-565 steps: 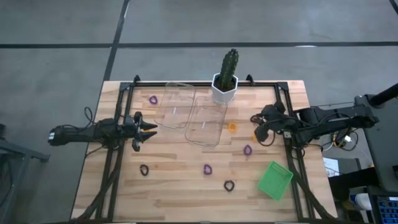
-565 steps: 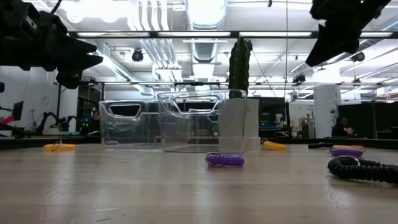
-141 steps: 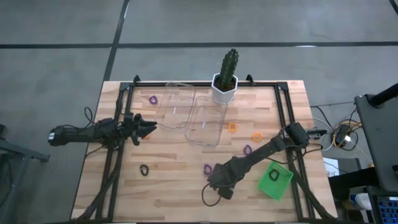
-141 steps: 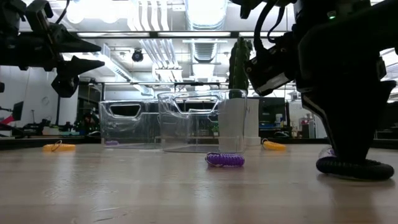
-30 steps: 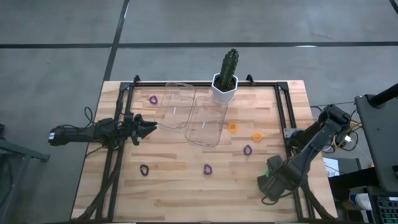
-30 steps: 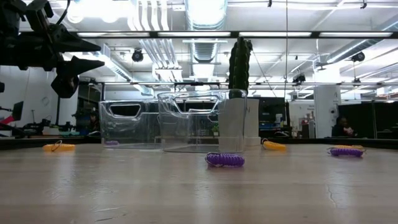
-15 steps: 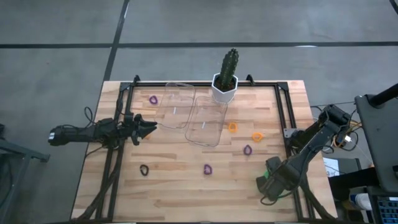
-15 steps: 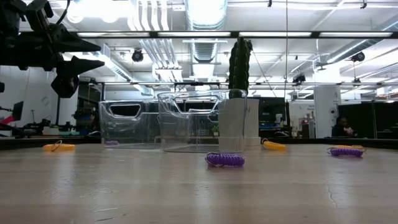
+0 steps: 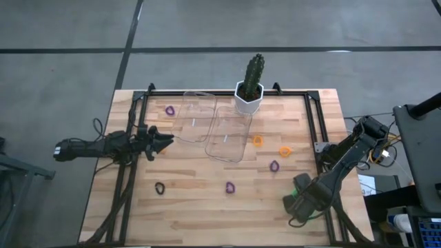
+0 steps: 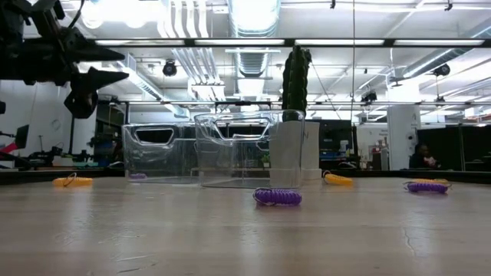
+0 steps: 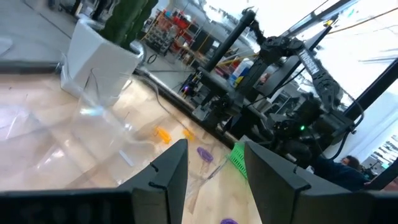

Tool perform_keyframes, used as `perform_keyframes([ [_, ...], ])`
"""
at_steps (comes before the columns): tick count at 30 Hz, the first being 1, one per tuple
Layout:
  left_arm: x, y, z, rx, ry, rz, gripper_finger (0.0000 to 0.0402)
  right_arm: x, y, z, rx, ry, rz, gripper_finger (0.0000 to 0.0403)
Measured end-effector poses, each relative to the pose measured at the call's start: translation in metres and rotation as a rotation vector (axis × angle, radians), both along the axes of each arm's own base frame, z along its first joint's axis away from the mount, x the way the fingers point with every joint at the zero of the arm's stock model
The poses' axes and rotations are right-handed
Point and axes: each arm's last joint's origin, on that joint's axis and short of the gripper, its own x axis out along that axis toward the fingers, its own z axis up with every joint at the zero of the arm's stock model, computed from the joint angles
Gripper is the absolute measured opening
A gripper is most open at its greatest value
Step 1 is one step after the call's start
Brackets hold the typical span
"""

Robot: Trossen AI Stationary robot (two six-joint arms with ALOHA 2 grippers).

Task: Sort spring keychains
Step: Put the black spring keychain into the green basket

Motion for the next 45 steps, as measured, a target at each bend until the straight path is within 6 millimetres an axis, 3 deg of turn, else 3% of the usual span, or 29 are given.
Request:
perform_keyframes([
  [6,-0.005,-0.001,0.027,0.035,-0.284,-0.014,0.0151,0.005,-0.004,0.000,-0.149,-0.170,0.004,0.0116],
  [13,-0.025,-0.005,0.062,0.077,-0.708,-0.190,0.0151,0.007,-0.006,0.000,-0.190,-0.217,0.004,0.0107],
  [18,-0.033,-0.005,0.071,0.012,-0.834,-0.213,0.0151,0.007,-0.006,0.000,-0.203,-0.230,0.003,0.0105],
  [32,-0.032,-0.005,0.076,0.004,-0.806,-0.229,0.0151,0.008,-0.005,0.001,-0.198,-0.245,0.005,0.0109],
  [39,-0.025,-0.008,0.126,0.078,-0.580,-0.293,0.0151,0.008,-0.005,0.001,-0.194,-0.248,0.003,0.0098],
  [45,-0.001,-0.012,0.167,0.071,-0.106,-0.418,0.0151,0.009,-0.004,0.001,-0.184,-0.257,-0.001,0.0093],
])
